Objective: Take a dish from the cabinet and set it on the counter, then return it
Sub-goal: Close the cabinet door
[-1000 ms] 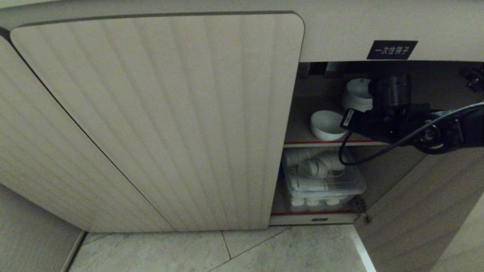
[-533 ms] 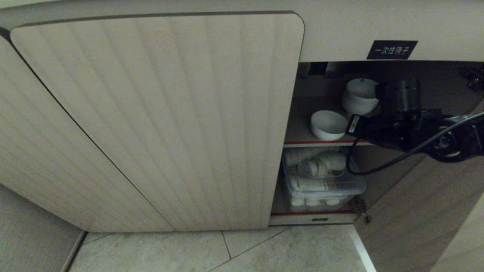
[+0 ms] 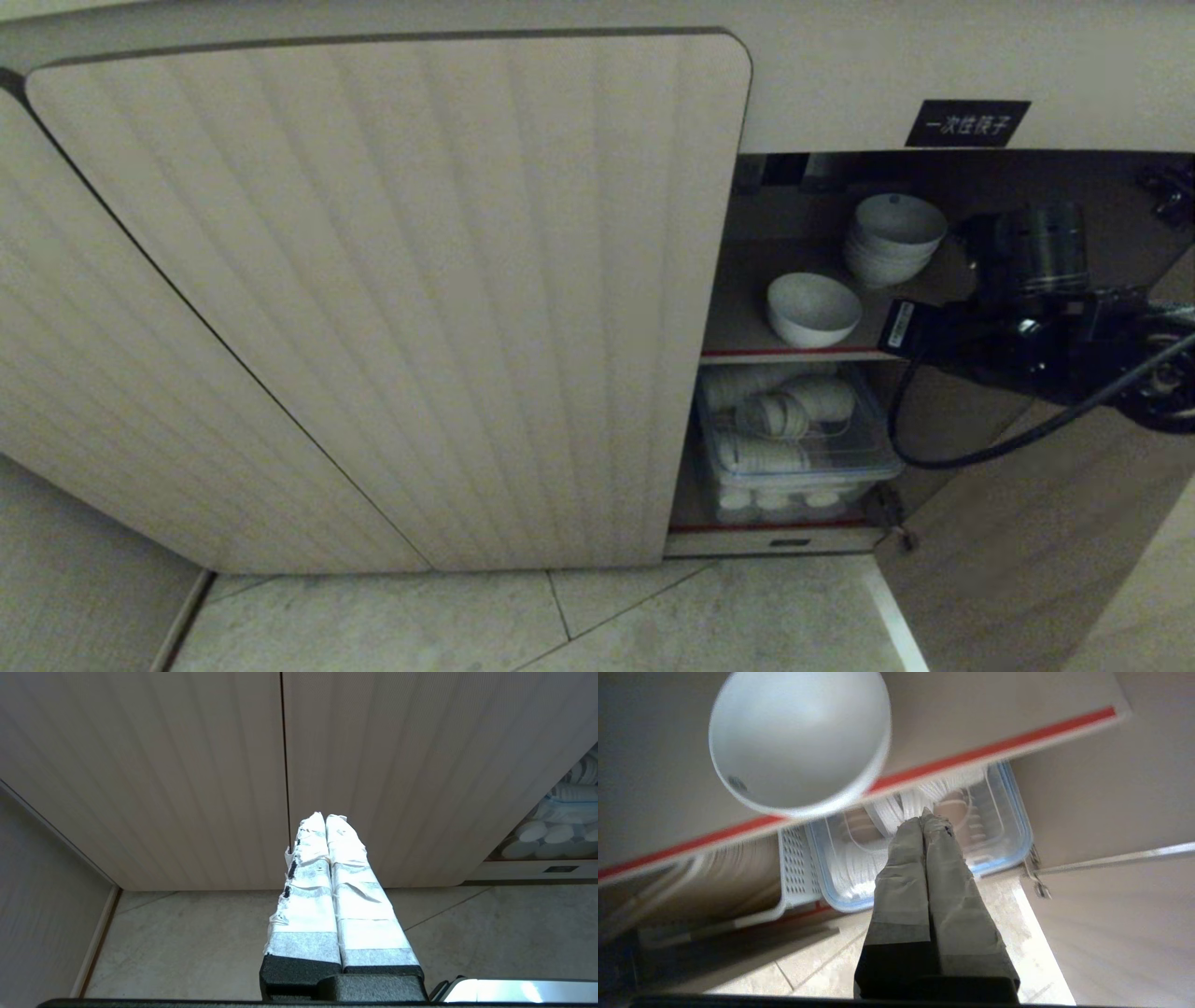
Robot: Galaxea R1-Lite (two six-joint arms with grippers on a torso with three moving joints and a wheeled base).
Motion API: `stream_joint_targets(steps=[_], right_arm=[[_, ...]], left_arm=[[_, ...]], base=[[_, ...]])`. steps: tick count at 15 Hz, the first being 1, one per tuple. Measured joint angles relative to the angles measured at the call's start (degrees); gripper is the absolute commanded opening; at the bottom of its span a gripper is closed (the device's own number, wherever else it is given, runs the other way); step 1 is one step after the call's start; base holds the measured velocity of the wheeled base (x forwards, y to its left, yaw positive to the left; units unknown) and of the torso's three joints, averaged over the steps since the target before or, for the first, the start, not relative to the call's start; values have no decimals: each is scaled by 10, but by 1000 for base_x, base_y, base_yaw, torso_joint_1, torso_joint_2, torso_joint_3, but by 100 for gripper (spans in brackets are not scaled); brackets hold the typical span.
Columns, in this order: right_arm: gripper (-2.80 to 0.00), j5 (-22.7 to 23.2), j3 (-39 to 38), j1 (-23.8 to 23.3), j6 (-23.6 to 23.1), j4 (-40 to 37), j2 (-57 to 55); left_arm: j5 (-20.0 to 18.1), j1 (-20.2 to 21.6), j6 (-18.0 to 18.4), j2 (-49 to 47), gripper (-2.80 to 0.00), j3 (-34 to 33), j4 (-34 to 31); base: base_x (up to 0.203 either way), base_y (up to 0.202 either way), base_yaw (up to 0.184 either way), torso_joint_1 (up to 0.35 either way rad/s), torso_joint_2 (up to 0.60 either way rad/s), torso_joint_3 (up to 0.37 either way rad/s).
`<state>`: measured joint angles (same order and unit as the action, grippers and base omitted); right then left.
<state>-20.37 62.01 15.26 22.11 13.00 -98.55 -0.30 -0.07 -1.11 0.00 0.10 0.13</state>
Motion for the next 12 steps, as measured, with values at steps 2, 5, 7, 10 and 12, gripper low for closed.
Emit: stream_joint_targets(steps=[2,5,7,10,12], right_arm=[[-280,0,-20,0,-1,0,17],[-280,1,-42,2,-1,0,42],[-280,1,-51,4,-1,0,55],[-280,0,-80,11,-1,-1,75],[-280,0,-98,15,-2,-1,88]], left_arm=[[0,0,0,0,-280,0,0],[0,0,0,0,-280,0,0],[0,0,0,0,-280,0,0],[0,0,0,0,-280,0,0],[0,0,0,0,-280,0,0]], base=[[0,0,0,0,0,0],[0,0,0,0,0,0],[0,0,0,0,0,0],[0,0,0,0,0,0],[0,0,0,0,0,0]])
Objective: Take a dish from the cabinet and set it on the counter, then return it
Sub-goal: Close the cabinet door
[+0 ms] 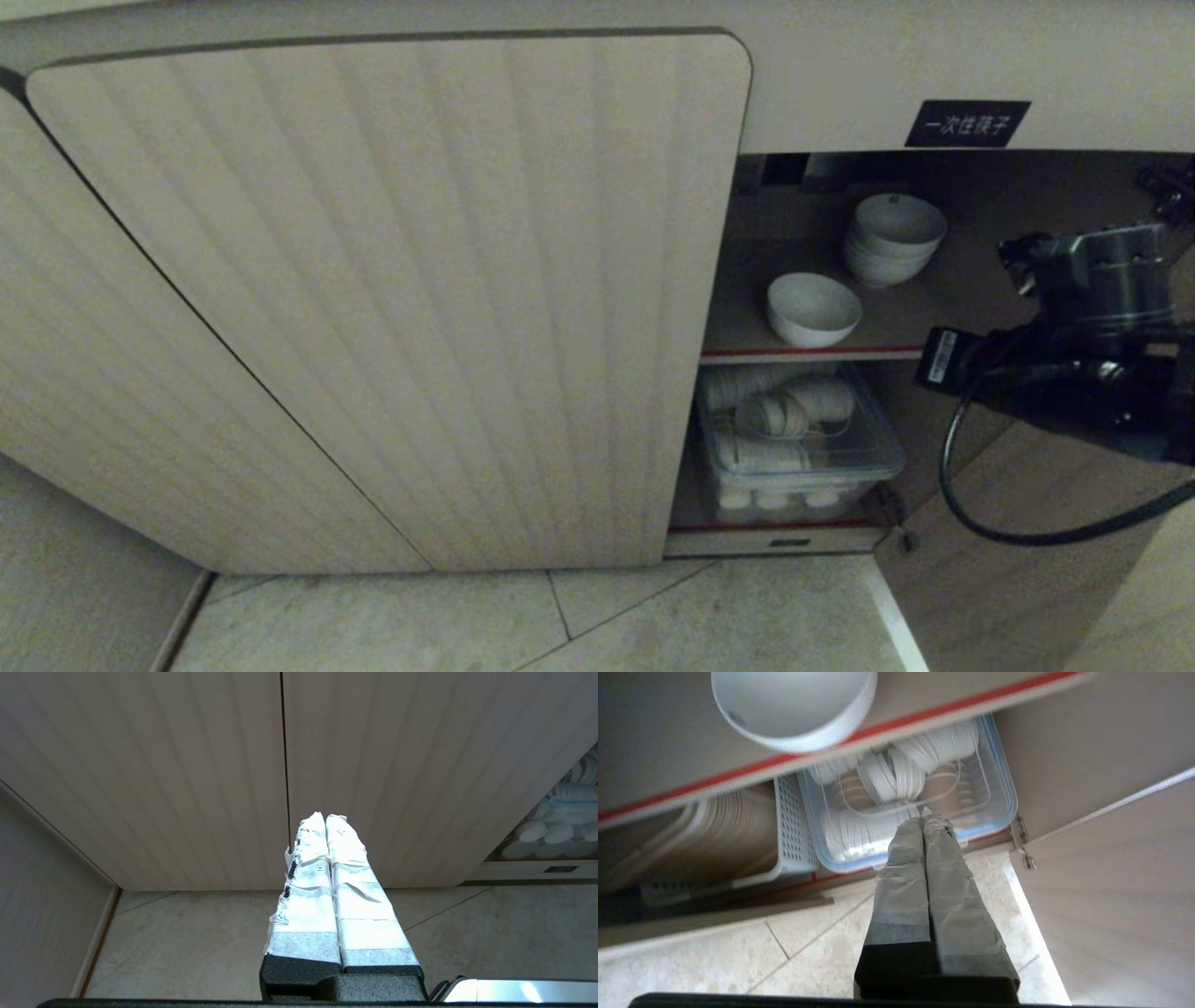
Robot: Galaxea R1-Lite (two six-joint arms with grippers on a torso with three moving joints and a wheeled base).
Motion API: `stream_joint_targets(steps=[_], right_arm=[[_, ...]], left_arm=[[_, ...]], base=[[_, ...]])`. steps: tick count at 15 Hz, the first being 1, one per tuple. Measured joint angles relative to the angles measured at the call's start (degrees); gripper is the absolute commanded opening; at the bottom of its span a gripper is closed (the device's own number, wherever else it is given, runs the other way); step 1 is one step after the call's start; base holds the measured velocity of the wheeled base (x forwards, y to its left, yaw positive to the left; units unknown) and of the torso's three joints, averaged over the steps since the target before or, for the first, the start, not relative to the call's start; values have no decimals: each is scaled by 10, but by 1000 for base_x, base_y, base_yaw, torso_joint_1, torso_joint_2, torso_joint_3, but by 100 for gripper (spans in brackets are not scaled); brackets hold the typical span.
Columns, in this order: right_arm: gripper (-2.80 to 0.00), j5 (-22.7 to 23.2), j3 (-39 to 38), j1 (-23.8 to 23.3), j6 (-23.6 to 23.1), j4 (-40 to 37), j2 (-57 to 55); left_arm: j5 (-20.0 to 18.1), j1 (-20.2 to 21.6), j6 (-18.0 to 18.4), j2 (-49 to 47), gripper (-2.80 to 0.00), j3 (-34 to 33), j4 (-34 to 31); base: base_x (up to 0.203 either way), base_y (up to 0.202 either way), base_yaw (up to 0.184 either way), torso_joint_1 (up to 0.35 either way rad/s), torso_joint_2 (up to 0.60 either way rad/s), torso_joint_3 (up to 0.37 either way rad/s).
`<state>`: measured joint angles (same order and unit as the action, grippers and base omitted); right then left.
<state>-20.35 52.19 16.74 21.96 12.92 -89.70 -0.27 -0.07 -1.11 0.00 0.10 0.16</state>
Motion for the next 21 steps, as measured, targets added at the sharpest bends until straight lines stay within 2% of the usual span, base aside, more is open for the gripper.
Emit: stream_joint_targets(steps=[7,13,19,21], right_arm=[[-280,-1,-82,8,-2,0,57],[-280,3,-147,7,-38,28,108],[-280,47,-246,7,-89,86,159],[-280,75,-272,8,-118,108,174]], left_arm=[[0,0,0,0,-280,0,0],[0,0,0,0,-280,0,0],[-1,0,0,0,-280,0,0],[0,0,0,0,-280,0,0]], base=[[0,0,0,0,0,0],[0,0,0,0,0,0],[0,0,0,0,0,0],[0,0,0,0,0,0]])
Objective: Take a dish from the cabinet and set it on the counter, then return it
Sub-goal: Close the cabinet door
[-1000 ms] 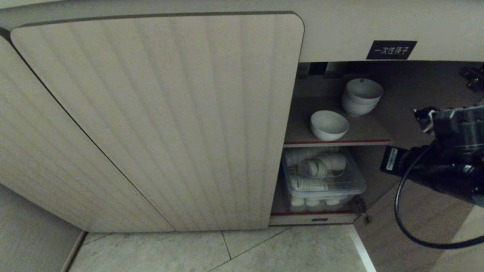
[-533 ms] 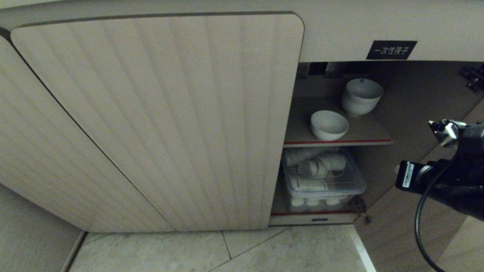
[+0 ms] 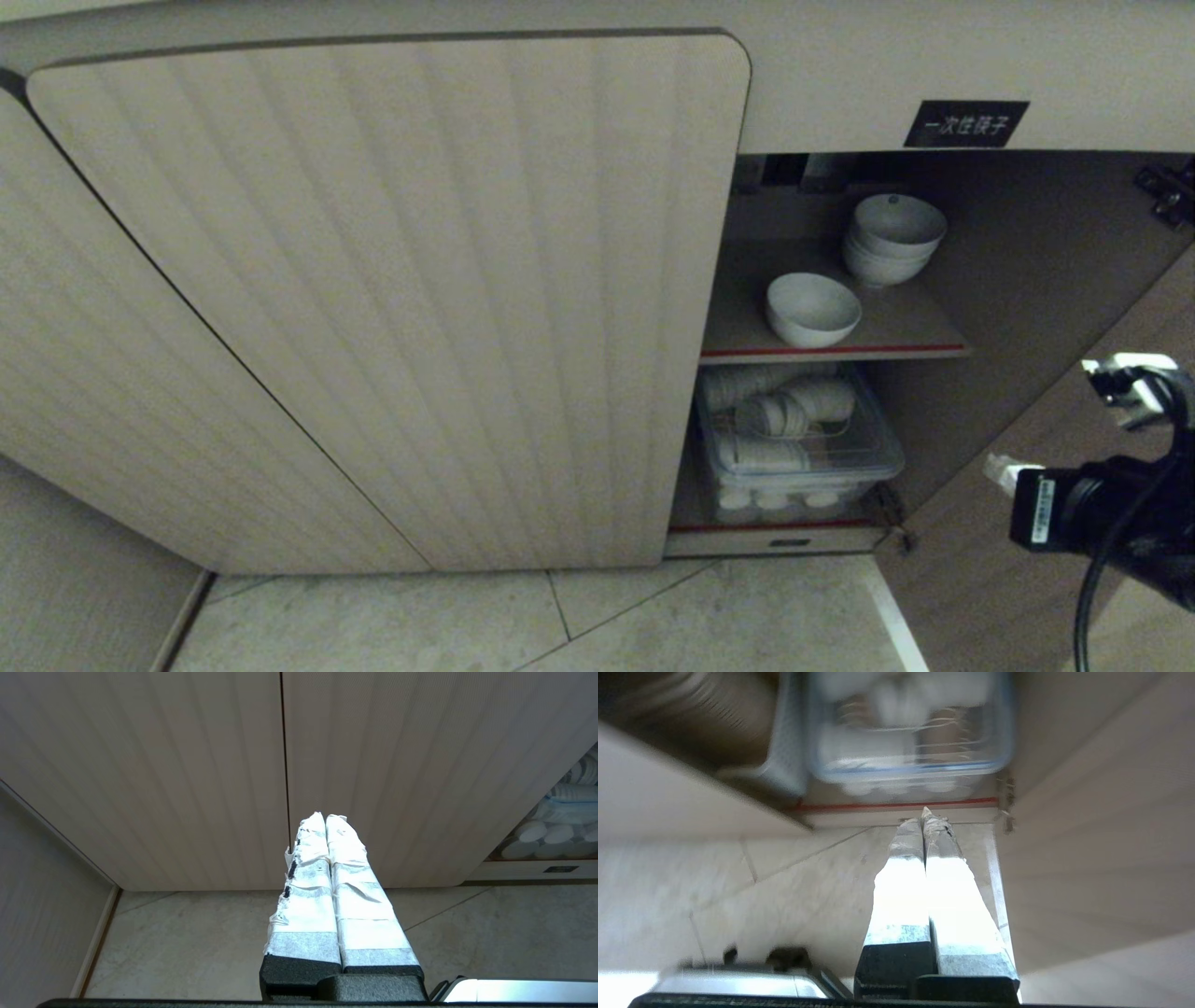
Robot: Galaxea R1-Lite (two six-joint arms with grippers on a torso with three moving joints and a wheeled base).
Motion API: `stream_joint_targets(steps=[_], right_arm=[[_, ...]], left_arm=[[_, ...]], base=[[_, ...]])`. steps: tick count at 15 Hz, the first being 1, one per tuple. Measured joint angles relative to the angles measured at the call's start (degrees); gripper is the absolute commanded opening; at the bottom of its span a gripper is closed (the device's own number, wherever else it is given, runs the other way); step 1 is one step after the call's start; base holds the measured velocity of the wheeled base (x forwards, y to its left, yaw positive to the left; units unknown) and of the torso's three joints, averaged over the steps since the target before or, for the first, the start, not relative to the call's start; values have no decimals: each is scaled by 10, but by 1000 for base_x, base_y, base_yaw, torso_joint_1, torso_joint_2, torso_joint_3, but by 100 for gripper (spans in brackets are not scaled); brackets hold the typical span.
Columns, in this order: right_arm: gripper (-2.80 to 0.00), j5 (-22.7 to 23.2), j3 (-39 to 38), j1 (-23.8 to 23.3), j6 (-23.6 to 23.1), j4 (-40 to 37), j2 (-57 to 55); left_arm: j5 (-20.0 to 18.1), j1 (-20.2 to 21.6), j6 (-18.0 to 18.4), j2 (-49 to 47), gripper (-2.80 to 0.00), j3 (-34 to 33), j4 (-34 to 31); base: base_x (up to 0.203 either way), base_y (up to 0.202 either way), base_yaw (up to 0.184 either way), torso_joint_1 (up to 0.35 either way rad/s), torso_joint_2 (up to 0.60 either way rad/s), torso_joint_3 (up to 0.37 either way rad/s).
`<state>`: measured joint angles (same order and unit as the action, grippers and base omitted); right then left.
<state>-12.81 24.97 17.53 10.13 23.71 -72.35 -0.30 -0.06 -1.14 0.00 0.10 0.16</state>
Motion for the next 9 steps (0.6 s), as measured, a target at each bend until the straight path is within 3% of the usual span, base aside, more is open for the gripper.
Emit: stream_joint_targets(steps=[3,9], right_arm=[[-280,53,-46,-3,-30,13,31],[-280,114,-141,-16,-64,13,110]], left_arm=[[0,0,0,0,-280,0,0],[0,0,0,0,-280,0,0]], base=[[0,0,0,0,0,0],[0,0,0,0,0,0]])
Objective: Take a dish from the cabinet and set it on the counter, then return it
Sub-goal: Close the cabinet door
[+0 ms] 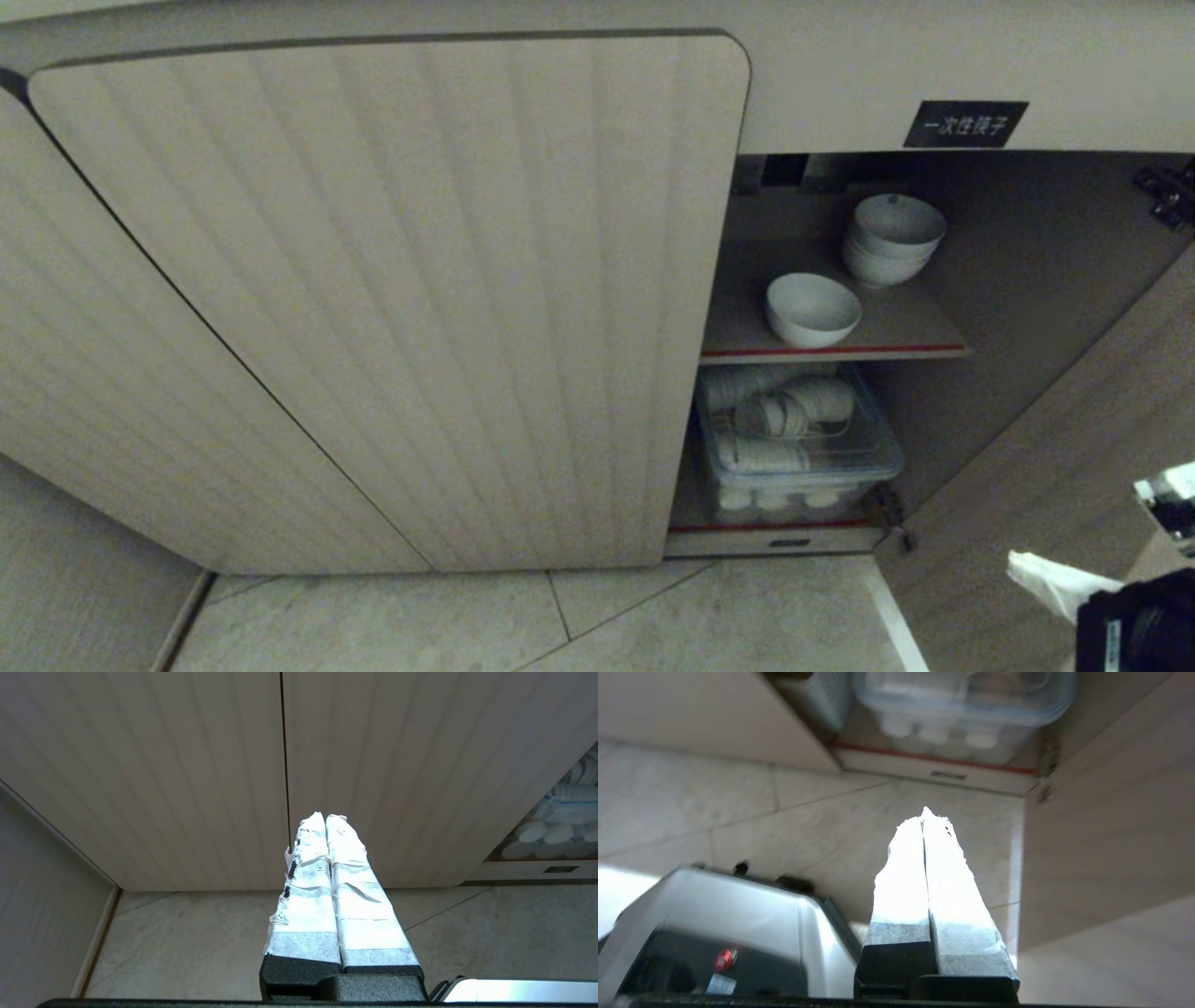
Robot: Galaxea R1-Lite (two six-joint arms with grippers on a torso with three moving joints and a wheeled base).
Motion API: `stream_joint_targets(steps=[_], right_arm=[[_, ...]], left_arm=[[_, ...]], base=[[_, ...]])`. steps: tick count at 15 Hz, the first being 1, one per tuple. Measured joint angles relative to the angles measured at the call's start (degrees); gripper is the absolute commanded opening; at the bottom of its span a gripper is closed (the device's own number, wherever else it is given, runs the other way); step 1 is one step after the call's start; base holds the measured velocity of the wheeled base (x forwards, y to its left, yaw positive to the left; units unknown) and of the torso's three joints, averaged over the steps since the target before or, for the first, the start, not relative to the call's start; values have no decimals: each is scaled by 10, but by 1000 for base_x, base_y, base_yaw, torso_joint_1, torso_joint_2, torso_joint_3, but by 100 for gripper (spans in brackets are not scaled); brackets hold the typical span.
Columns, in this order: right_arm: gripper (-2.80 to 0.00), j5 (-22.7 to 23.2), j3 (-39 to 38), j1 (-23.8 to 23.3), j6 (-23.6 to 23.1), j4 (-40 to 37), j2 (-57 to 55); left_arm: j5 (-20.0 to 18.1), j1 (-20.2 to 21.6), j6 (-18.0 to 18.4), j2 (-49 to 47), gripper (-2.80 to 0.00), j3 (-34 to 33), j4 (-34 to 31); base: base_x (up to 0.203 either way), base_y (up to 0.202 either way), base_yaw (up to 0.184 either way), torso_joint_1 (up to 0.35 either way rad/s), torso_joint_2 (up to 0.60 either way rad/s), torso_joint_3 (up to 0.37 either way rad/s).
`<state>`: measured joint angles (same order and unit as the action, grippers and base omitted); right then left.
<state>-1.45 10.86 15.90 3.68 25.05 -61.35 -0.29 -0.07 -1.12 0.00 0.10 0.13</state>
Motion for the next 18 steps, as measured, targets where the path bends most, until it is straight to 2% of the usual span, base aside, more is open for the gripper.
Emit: stream_joint_targets(steps=[7,13,18], right_arm=[[-280,15,-97,-11,-1,-22,111],[-280,53,-107,-89,-31,-154,232],[-280,35,-107,-113,-37,-207,335]], left_arm=[[0,0,0,0,-280,0,0],[0,0,0,0,-280,0,0],[0,0,0,0,-280,0,0]], base=[[0,0,0,0,0,0],[0,0,0,0,0,0],[0,0,0,0,0,0]])
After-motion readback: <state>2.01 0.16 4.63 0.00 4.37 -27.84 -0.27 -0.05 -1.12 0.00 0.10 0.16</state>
